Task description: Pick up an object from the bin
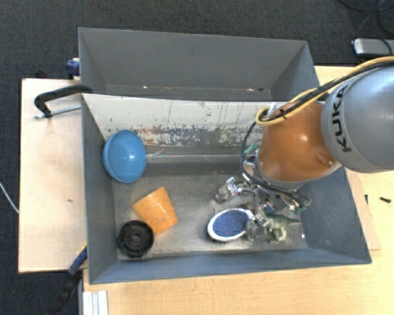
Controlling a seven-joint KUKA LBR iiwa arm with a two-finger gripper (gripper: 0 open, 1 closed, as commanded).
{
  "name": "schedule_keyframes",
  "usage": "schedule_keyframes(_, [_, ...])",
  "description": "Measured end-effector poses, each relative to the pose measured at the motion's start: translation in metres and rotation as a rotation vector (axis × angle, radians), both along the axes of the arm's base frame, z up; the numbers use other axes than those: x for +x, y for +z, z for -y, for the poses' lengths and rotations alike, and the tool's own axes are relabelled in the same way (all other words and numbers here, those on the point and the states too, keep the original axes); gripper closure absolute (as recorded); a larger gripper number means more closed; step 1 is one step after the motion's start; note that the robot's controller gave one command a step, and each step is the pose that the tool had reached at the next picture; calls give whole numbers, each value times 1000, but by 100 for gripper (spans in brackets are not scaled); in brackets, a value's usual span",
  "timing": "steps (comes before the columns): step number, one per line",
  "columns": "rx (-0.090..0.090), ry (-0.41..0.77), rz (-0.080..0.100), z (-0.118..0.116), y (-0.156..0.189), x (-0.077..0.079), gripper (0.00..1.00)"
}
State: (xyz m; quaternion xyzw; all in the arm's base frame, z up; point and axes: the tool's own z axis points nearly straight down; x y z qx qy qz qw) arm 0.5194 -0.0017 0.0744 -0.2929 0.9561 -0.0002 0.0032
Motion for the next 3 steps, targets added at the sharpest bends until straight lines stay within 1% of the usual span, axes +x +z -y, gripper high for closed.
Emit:
schedule_keyframes(1, [0,-1,-1,0,1,1,0])
schedule_keyframes(2, [-1,-1,0,0,2,2,100])
schedule_keyframes(3, [0,-2,3,-1,56,4,100])
